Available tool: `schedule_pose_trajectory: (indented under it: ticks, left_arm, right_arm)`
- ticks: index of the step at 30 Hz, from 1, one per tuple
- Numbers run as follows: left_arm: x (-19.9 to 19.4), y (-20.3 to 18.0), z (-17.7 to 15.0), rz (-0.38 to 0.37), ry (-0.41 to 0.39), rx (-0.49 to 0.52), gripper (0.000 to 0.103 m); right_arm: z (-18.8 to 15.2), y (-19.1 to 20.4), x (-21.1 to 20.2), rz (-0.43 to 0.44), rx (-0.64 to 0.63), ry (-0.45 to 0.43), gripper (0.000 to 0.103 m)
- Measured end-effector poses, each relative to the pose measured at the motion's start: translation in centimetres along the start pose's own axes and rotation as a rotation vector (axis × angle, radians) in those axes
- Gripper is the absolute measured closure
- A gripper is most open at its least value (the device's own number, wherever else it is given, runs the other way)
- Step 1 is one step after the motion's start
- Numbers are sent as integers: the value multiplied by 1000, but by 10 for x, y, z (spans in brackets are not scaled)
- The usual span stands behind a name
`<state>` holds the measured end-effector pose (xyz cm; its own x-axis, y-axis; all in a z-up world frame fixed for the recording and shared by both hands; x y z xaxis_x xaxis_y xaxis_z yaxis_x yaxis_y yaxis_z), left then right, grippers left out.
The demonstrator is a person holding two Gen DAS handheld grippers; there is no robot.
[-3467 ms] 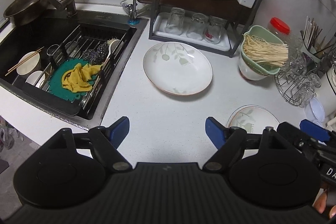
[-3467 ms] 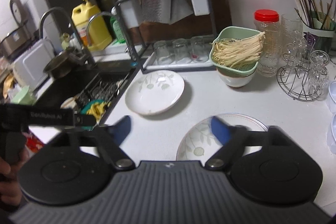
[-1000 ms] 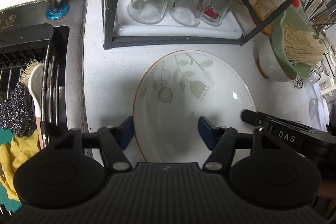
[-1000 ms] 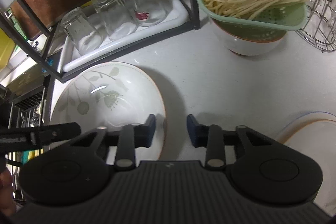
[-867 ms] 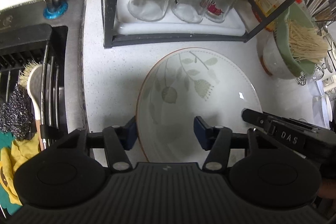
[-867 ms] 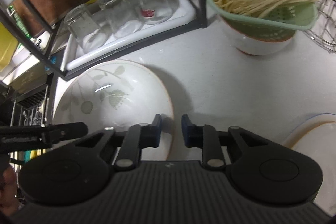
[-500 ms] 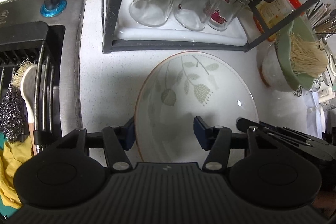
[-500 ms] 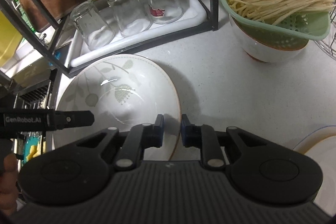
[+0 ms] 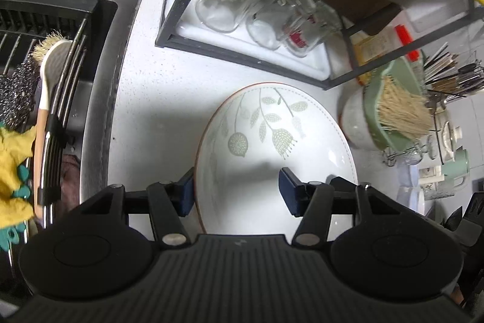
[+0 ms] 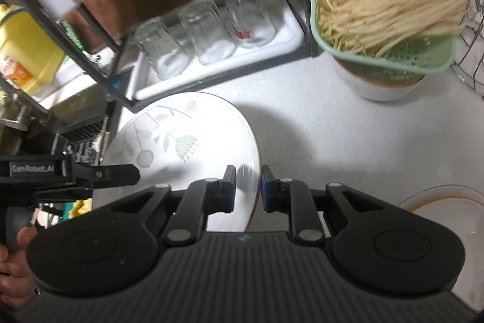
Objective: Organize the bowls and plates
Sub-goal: 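Lift the small plate with both grippers and carry it over the plate stack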
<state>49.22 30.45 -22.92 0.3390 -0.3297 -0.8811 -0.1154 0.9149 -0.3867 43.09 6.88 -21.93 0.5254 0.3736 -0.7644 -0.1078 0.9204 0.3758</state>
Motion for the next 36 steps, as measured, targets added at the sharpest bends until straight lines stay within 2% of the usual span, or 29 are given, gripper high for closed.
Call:
schedule_pose_trajectory:
  ticks: [8, 20, 25, 30, 36]
  left_arm:
    - [-37, -23, -21, -11, -40, -8, 42]
    - [-59, -63, -61, -55, -41, -59, 42]
    - [-59, -89, -72, -68, -36, -26, 42]
    - [-55, -115, -83, -93, -12, 4, 42]
    - [-47, -145, -99, -89, 7, 62, 42]
  right_arm:
    - [-3, 0, -42, 50, 12, -29, 83]
    - [-24, -20, -107, 111, 46, -71, 83]
    - [-31, -35, -129, 100, 44, -75, 83]
    - [-34, -53, -150, 81, 73, -109, 83]
    - [-44, -75, -175, 58, 85, -156, 83]
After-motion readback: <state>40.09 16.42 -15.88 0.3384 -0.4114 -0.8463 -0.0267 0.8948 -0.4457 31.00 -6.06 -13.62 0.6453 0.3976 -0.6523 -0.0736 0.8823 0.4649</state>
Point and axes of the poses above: each gripper's, at about its wrist camera, not at the fingertips, and x roughly the way its jaws point, y to its left, z to its top, the point moved 7 cm from there along x, roughly the way its jaws point, and after that the axes turned 11 degrees about z, right-handed, at the moved point
